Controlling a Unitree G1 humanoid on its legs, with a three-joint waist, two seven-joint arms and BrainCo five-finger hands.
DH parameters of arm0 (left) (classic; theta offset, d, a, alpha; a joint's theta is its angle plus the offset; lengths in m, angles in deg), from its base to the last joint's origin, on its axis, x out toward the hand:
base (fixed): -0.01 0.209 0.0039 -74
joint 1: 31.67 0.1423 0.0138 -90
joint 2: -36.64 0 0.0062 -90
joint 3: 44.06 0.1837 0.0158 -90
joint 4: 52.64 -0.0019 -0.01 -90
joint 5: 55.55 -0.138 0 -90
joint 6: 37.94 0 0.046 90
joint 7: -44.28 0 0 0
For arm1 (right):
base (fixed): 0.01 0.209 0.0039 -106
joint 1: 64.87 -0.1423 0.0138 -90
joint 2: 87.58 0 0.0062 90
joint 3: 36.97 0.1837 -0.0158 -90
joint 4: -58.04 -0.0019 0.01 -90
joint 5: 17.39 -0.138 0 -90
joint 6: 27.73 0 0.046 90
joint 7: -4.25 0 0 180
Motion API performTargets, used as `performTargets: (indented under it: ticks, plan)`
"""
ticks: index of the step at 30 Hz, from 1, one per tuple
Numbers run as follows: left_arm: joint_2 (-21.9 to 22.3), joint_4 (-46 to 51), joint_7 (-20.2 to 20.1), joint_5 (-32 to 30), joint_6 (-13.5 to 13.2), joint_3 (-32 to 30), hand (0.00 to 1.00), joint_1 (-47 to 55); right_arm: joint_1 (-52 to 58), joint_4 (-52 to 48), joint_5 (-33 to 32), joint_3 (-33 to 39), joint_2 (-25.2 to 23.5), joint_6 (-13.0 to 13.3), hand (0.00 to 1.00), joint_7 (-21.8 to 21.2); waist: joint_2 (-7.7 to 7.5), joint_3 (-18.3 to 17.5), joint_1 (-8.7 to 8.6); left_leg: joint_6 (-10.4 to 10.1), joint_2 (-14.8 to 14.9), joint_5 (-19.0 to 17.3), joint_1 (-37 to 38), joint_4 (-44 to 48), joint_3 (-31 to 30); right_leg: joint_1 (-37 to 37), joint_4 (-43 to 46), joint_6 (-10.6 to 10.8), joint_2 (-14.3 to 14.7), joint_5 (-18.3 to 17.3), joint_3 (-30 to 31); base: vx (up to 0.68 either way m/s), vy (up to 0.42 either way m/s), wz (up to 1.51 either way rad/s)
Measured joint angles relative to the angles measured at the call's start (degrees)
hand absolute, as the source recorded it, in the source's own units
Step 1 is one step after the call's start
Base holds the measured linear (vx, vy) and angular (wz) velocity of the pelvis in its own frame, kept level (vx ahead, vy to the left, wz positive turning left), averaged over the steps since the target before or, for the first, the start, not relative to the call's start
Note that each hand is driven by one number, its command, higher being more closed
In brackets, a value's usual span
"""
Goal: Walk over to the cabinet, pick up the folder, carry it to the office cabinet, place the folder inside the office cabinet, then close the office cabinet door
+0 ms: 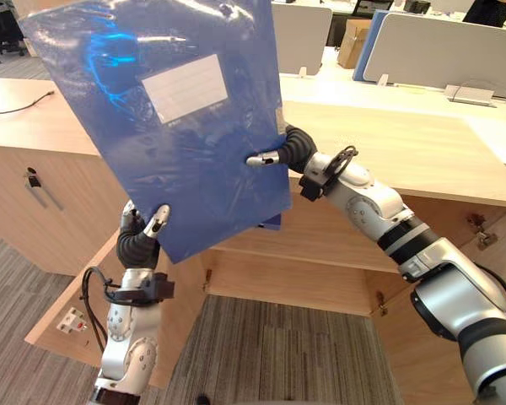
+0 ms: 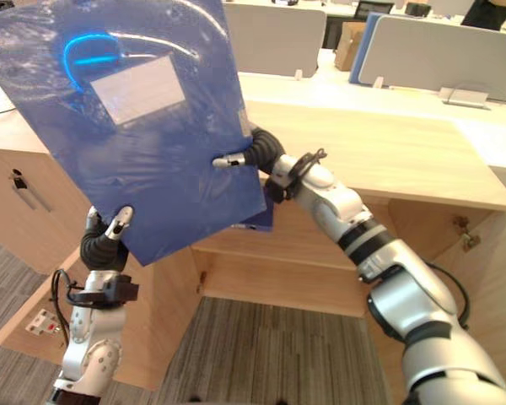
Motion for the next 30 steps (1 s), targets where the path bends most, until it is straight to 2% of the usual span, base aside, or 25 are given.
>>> performTargets:
  ticks: [1, 3, 9, 13, 15, 18, 20, 21, 22, 23, 24, 28, 30]
  plan:
    - [-0.2, -0.4, -0.8, 0.0, 0.0, 0.0, 0.0, -0.1, 0.0, 0.0, 0.0, 0.0, 0.0, 0.0, 1.0, 0.0, 0.01, 0.0, 0.02, 0.0, 0.0, 0.0, -0.1, 0.1, -0.1, 0.0, 0.0, 0.0, 0.0, 0.0, 0.0, -0.01, 0.025, 0.06]
    - [-1.0, -3.5, -5.1, 0.3, 1.2, 0.1, 0.0, -1.7, 1.0, 0.0, 1.0, 0.4, 0.0, 0.0, 1.0, -0.1, 0.02, -0.1, 0.13, 0.0, 0.1, 0.0, -0.5, 0.6, -0.4, -0.1, 0.0, -0.2, 0.1, 0.1, -0.3, -0.02, 0.021, 0.05]
    - [-1.0, -9.9, -10.2, 2.9, 2.1, 1.3, 0.0, -4.5, 7.7, 0.0, 2.0, 4.9, -1.7, -0.2, 1.0, 0.3, 0.04, -0.3, 0.22, -0.2, 0.3, 0.1, -0.4, 0.7, -0.4, 0.0, -0.2, -0.5, 0.3, 0.3, -0.3, 0.0, 0.0, 0.0]
    - [-1.1, -17.4, -13.7, 2.9, 3.1, 6.0, 0.0, -6.1, 12.2, -2.7, 6.2, 11.1, -1.9, -1.3, 1.0, 0.6, 0.06, -0.4, -0.33, -0.4, 0.7, 0.3, -0.4, 0.6, -0.1, -0.3, -0.2, -0.6, 0.7, 0.4, 0.1, 0.0, 0.003, -0.04]
    - [-0.9, -21.5, -16.2, 1.2, 4.8, 7.7, 0.0, -6.0, 16.4, -8.3, 8.5, 16.2, -1.8, -1.3, 1.0, 1.3, 0.07, -0.4, -0.83, -0.5, 0.9, 0.3, -0.4, 0.4, 0.4, -1.0, -0.2, -0.6, 0.8, 0.5, 0.5, 0.01, 0.004, -0.12]
    - [0.0, -35.0, -18.7, -1.2, 12.4, 10.3, 0.0, -5.2, 22.1, -20.6, 8.5, 29.2, -5.2, -0.3, 1.0, 2.9, 0.27, -0.5, -3.48, -0.5, 0.9, 0.2, -0.4, 0.1, 1.6, -1.9, 0.0, -0.6, 0.9, 0.6, 1.8, 0.03, 0.03, -0.23]
    - [1.1, -43.9, -18.7, -2.9, 16.7, 10.1, 0.0, -2.8, 24.9, -29.7, 8.5, 38.1, -7.6, 3.7, 1.0, 3.7, 0.27, -0.5, -4.91, -0.4, 0.9, 0.2, -0.2, -0.1, 2.3, -2.4, 0.0, -0.5, 0.9, 0.8, 3.3, 0.04, 0.027, -0.35]
    - [1.3, -45.3, -18.7, -3.5, 17.4, 9.9, 0.0, -1.9, 25.7, -31.6, 9.0, 40.3, -7.6, 4.9, 1.0, 4.1, 0.27, -0.6, -5.14, -0.3, 0.9, 0.1, -0.1, -0.2, 2.5, -2.5, 0.0, -0.5, 0.9, 0.9, 3.7, 0.04, 0.033, -0.35]
    - [1.8, -47.8, -18.7, -4.8, 18.3, 8.9, 0.0, -0.5, 27.4, -34.6, 11.1, 44.5, -7.6, 6.8, 1.0, 5.0, 0.29, -0.6, -5.37, -0.2, 0.8, -0.1, 0.5, -0.5, 2.7, -2.5, 0.0, -0.4, 1.0, 0.9, 4.6, 0.02, 0.033, -0.29]
    - [2.1, -49.1, -18.7, -5.6, 18.6, 8.0, 0.0, 0.1, 28.4, -35.8, 12.9, 46.2, -7.6, 7.6, 1.0, 5.5, 0.32, -0.7, -5.43, -0.2, 0.9, -0.3, 0.6, -0.5, 2.9, -2.5, 0.0, -0.4, 1.0, 0.9, 5.0, 0.02, 0.052, -0.36]
    - [2.7, -51.4, -18.6, -8.2, 18.9, 4.7, 0.0, 1.2, 31.0, -37.7, 17.4, 48.8, -7.5, 8.2, 1.0, 6.8, 0.36, -1.3, -6.04, -0.3, 1.0, -0.6, 0.6, -0.5, 3.6, -3.0, 0.0, -0.4, 1.1, 1.1, 5.8, 0.0, 0.045, -0.27]
    - [3.2, -56.3, -17.0, -15.2, 18.8, -1.9, 0.0, 1.3, 38.6, -39.5, 28.1, 48.8, -7.4, 7.4, 1.0, 7.3, 0.34, -1.6, -6.64, 0.1, 1.0, -1.2, 0.7, -0.4, 4.4, -3.6, -0.2, -0.5, 1.2, 1.5, 6.9, -0.05, 0.044, -0.19]
    - [4.2, -58.8, -14.7, -21.2, 18.7, -6.4, 0.0, 1.3, 43.6, -39.5, 36.2, 47.3, -7.4, 6.7, 1.0, 7.2, 0.34, -1.7, -6.71, -0.2, 1.0, -1.5, 0.7, -0.5, 4.4, -4.0, -0.3, -0.5, 1.2, 1.6, 7.1, -0.07, 0.031, -0.03]
